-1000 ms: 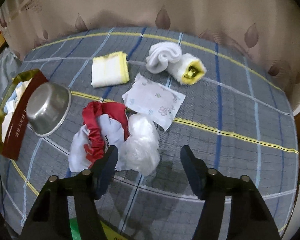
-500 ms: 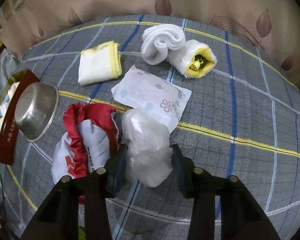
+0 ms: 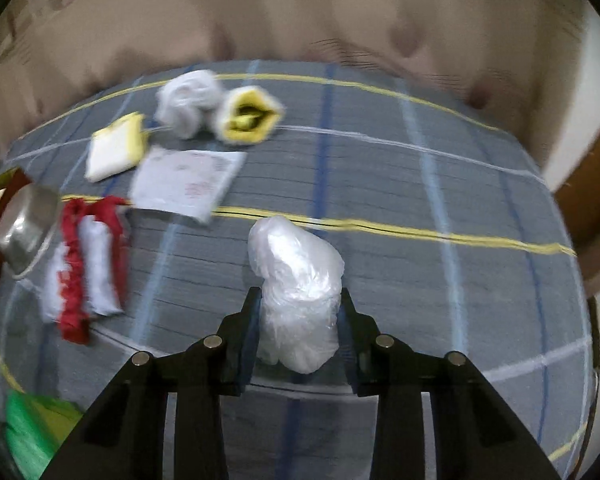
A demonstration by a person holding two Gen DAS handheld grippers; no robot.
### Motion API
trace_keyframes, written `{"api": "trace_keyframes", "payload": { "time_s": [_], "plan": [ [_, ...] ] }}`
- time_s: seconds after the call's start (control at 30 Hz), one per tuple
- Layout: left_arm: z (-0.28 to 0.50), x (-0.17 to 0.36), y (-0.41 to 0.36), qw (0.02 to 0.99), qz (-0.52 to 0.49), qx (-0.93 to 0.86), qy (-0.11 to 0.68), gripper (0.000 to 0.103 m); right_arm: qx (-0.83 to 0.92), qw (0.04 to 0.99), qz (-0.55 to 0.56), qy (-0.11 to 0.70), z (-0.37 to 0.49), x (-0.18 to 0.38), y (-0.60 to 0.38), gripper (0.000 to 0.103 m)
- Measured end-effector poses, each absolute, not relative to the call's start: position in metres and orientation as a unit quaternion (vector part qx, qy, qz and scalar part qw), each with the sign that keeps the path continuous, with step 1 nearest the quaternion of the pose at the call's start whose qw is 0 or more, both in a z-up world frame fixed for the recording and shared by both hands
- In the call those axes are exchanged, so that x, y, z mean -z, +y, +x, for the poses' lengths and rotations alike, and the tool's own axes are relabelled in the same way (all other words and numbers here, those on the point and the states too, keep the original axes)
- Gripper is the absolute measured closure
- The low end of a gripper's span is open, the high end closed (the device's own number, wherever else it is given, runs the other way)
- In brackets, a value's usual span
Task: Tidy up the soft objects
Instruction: 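Grasp the red-ribboned white bag with the left gripper while the right gripper grasps the plastic bag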
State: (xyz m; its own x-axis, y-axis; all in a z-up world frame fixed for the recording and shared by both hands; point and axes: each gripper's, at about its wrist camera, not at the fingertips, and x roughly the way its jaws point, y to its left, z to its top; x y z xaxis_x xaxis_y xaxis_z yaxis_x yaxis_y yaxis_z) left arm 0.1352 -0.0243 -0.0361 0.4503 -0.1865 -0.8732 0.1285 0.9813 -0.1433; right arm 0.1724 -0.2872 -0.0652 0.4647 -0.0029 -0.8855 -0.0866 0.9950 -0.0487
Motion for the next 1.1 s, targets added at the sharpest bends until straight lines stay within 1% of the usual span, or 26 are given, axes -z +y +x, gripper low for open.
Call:
{"api": "trace_keyframes", "payload": {
  "time_s": [0.07, 0.2, 0.33, 0.4, 0.47, 0.63, 0.8, 0.97, 1.03, 1.07, 1.1],
  "plan": [
    [0.143, 0.041, -0.035, 0.847, -0.036, 0.098, 0.521, 0.059, -0.005, 0.864, -0.046, 0.502, 0.168, 0.067, -0.294, 0.071],
    [0.154, 0.05, -0.055, 0.837, -0.053, 0.121, 0.531, 0.059, 0.016, 0.876, -0.03, 0.482, 0.163, 0.073, -0.306, 0.071],
    [0.165, 0.055, -0.076, 0.835, -0.045, 0.136, 0.531, 0.058, 0.017, 0.881, -0.03, 0.472, 0.165, 0.078, -0.308, 0.071],
    [0.169, 0.057, -0.085, 0.834, -0.037, 0.145, 0.531, 0.053, 0.019, 0.883, -0.034, 0.468, 0.164, 0.081, -0.307, 0.071],
    [0.176, 0.062, -0.095, 0.828, -0.027, 0.153, 0.538, 0.053, 0.018, 0.883, -0.033, 0.469, 0.162, 0.084, -0.308, 0.07],
    [0.195, 0.081, -0.105, 0.818, -0.017, 0.144, 0.557, 0.053, 0.012, 0.883, -0.009, 0.469, 0.162, 0.085, -0.314, 0.07],
    [0.207, 0.097, -0.105, 0.81, -0.011, 0.136, 0.57, 0.052, 0.012, 0.883, -0.01, 0.47, 0.162, 0.085, -0.314, 0.069],
    [0.21, 0.099, -0.107, 0.808, 0.005, 0.144, 0.571, 0.051, 0.01, 0.882, -0.007, 0.47, 0.162, 0.086, -0.315, 0.068],
    [0.208, 0.099, -0.105, 0.811, 0.006, 0.146, 0.566, 0.056, 0.009, 0.882, -0.007, 0.471, 0.162, 0.086, -0.314, 0.067],
    [0.207, 0.099, -0.106, 0.812, 0.015, 0.141, 0.566, 0.064, 0.009, 0.882, -0.007, 0.471, 0.162, 0.086, -0.314, 0.067],
    [0.204, 0.099, -0.106, 0.814, 0.028, 0.134, 0.565, 0.071, 0.009, 0.882, -0.007, 0.471, 0.162, 0.086, -0.315, 0.067]
  ]
}}
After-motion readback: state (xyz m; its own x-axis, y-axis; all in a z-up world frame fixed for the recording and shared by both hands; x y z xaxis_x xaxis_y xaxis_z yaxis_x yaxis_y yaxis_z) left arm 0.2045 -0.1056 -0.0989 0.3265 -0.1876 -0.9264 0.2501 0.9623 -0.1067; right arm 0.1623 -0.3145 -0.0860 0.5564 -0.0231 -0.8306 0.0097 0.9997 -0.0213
